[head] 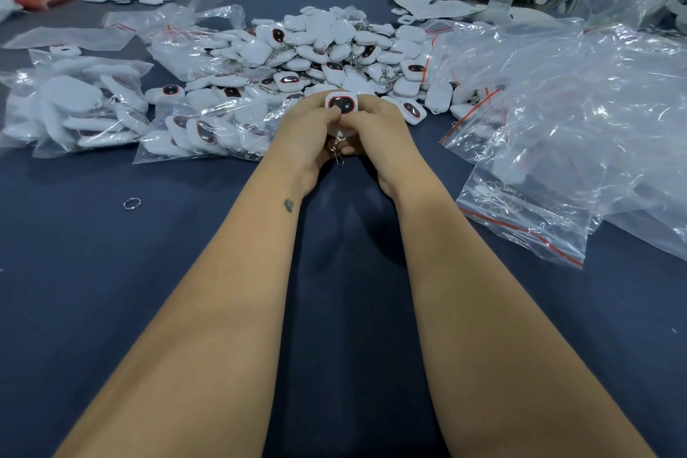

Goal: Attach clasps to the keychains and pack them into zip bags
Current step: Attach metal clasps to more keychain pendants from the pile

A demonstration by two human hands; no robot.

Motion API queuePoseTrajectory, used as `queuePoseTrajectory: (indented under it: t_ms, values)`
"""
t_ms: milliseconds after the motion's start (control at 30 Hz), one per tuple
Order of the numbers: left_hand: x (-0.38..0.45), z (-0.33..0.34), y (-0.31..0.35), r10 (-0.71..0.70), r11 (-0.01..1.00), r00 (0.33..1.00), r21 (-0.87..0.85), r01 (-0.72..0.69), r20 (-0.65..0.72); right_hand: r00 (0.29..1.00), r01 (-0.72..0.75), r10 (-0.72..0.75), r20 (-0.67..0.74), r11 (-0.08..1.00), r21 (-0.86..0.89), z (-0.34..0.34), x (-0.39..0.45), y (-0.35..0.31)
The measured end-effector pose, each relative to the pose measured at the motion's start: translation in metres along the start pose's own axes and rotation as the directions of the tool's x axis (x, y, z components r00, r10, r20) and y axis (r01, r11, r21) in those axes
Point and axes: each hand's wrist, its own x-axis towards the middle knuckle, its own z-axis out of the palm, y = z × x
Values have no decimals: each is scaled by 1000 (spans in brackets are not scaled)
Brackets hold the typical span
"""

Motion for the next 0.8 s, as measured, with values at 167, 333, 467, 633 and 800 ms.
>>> queuePoseTrajectory:
  t_ms: [167, 333, 467, 633, 800]
  values:
    - [1, 0, -1, 6, 1000, 1000, 28, -6, 20, 999, -32, 35, -35, 995, 92, 0, 1, -2]
    - [2, 0, -2, 11, 999, 1000, 34, -12, 14, 999, 12, -10, -52, 998, 55, 1, -1, 2]
    - [5, -1, -5, 13, 996, 1000, 91, -13, -9, 998, 22, -19, -58, 999, 38, 2, -1, 3]
    - [4, -1, -4, 7, 996, 1000, 85, -6, -8, 998, 15, -13, -61, 999, 34, 3, -1, 3]
    - [2, 0, -2, -6, 998, 1000, 58, 7, -5, 998, 20, -18, -62, 999, 25, 2, -1, 1]
